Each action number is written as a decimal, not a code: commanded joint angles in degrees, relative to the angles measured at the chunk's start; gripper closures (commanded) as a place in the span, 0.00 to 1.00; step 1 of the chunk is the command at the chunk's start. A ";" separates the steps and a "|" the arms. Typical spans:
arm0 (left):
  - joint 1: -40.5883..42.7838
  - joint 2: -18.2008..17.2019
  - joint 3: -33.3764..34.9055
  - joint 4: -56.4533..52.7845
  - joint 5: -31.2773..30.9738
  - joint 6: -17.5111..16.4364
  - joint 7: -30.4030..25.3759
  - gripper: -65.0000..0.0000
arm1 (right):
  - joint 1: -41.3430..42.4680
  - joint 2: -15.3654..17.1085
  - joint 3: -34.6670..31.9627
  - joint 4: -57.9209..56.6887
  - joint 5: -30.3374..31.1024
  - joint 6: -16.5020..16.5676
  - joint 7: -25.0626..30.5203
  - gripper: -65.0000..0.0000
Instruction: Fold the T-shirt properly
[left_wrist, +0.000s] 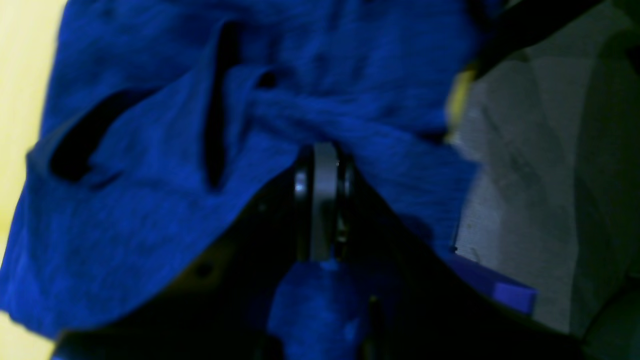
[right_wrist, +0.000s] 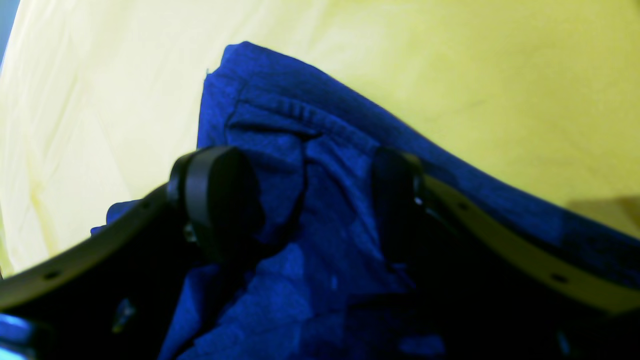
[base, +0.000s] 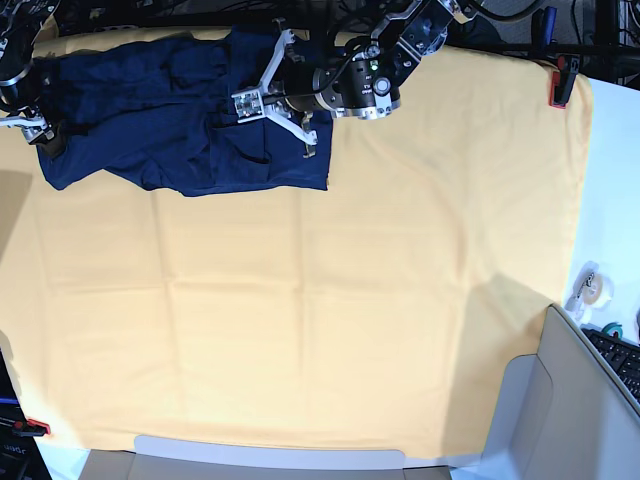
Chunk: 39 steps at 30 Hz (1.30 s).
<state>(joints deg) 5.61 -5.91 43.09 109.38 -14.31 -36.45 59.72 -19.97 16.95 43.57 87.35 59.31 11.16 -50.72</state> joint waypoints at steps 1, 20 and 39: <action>-0.55 0.51 0.47 1.78 -1.12 -0.08 -1.39 1.00 | -0.03 0.85 0.16 0.34 0.16 0.14 -0.84 0.38; -3.45 0.51 -11.05 -2.44 5.03 -0.08 -1.57 1.00 | -0.03 0.68 0.16 0.34 0.08 0.14 -0.84 0.38; -3.54 3.85 -4.10 -6.31 5.38 -0.08 -4.47 1.00 | -0.47 0.68 0.16 0.34 0.08 0.14 -0.84 0.38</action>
<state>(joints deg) 2.57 -2.83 38.81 102.45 -8.12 -36.47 56.69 -20.14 16.93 43.57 87.35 59.35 11.16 -50.70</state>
